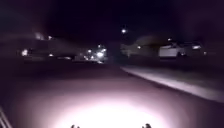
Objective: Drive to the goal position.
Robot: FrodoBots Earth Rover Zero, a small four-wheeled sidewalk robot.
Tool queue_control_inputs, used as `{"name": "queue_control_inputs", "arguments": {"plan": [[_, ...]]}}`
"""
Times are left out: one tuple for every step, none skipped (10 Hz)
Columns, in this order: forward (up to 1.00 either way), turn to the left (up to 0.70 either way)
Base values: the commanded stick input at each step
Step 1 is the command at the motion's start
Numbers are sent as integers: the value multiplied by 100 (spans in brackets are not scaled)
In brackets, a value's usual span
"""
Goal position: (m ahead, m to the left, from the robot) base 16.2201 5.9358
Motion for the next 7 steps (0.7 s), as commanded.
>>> {"name": "queue_control_inputs", "arguments": {"plan": [[70, 0], [70, 0], [70, 0], [70, 0], [70, 0], [70, 0], [70, 0]]}}
